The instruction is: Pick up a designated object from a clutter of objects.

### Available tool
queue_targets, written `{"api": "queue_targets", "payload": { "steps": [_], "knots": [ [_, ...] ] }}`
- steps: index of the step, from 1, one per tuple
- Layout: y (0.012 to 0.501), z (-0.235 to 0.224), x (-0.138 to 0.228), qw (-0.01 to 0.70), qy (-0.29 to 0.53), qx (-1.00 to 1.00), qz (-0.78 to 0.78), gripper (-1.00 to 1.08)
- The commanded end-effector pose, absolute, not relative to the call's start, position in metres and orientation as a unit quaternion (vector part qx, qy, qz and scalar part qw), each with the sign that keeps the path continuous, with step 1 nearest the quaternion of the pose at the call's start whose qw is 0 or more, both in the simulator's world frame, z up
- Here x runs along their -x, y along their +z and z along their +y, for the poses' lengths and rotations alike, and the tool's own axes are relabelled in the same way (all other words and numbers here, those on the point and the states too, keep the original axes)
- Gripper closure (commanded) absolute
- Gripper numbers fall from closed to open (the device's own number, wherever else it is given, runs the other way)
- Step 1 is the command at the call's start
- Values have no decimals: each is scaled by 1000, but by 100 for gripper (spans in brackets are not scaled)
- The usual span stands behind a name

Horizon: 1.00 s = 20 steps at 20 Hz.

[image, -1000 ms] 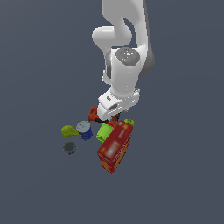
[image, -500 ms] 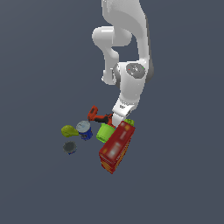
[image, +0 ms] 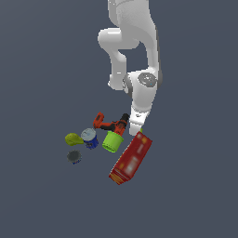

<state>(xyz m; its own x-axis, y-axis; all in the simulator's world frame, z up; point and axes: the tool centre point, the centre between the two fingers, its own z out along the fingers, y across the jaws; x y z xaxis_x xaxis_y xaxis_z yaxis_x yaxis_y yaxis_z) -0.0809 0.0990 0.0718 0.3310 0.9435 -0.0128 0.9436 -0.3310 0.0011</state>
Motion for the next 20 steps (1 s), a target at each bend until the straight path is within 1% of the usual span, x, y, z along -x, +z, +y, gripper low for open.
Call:
{"api": "queue_targets", "payload": {
  "steps": [1, 12, 20],
  "knots": [
    [67, 104, 85, 2, -2, -804, 595, -92],
    [59, 107, 89, 0, -1, -795, 607, -92],
    [28, 107, 90, 0, 0, -794, 608, -92]
  ]
}}
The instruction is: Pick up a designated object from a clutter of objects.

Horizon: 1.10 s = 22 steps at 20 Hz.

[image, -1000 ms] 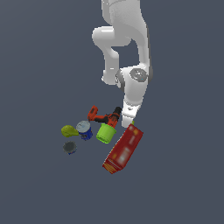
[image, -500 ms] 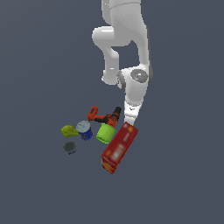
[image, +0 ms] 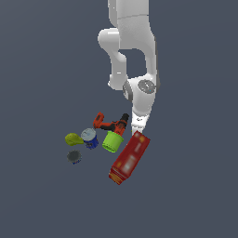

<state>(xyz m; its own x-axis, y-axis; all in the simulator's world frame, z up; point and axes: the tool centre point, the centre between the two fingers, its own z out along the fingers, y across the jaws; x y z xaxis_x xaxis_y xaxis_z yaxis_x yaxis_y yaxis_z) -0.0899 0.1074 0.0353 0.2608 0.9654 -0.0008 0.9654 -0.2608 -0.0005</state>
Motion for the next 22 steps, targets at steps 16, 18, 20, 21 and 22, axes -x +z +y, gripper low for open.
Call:
{"api": "queue_targets", "payload": {
  "steps": [16, 18, 20, 21, 22],
  "knots": [
    [12, 108, 90, 0, 0, -793, 609, 108],
    [12, 108, 90, 0, 0, -793, 609, 108],
    [13, 108, 89, 0, 0, -793, 609, 108],
    [13, 108, 89, 0, 0, -793, 609, 108],
    [13, 108, 89, 0, 0, -793, 609, 108]
  ]
}}
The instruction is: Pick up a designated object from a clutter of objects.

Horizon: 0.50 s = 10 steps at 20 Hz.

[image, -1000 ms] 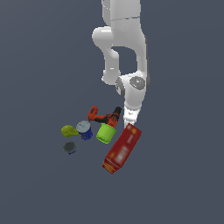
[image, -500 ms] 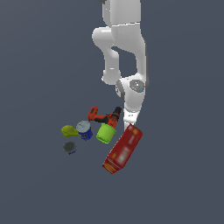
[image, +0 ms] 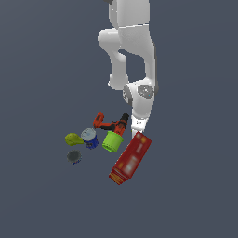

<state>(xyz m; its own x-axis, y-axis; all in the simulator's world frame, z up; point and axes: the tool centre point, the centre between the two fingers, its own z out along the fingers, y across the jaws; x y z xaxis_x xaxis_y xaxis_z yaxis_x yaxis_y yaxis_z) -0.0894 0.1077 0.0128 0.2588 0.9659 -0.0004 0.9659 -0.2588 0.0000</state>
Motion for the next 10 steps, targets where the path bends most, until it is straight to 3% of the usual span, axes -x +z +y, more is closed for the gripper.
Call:
{"api": "queue_targets", "payload": {
  "steps": [1, 10],
  "knots": [
    [15, 108, 89, 0, 0, -793, 609, 108],
    [45, 118, 77, 0, 0, -793, 609, 108]
  ]
}}
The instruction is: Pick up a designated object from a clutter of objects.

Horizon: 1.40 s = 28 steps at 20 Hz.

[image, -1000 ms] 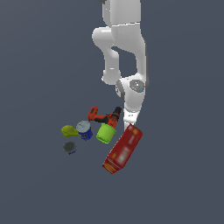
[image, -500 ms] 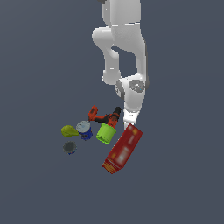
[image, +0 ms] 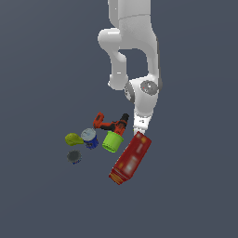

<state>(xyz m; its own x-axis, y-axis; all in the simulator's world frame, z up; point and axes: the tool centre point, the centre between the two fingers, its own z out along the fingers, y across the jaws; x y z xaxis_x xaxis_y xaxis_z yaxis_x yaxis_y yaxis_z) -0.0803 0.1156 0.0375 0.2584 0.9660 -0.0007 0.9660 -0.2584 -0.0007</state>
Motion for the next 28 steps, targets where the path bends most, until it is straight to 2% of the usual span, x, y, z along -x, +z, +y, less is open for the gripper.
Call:
{"api": "queue_targets", "payload": {
  "steps": [1, 28],
  "knots": [
    [50, 120, 75, 0, 0, 793, -609, 108],
    [279, 196, -14, 2, 0, 793, -610, 108]
  ]
}}
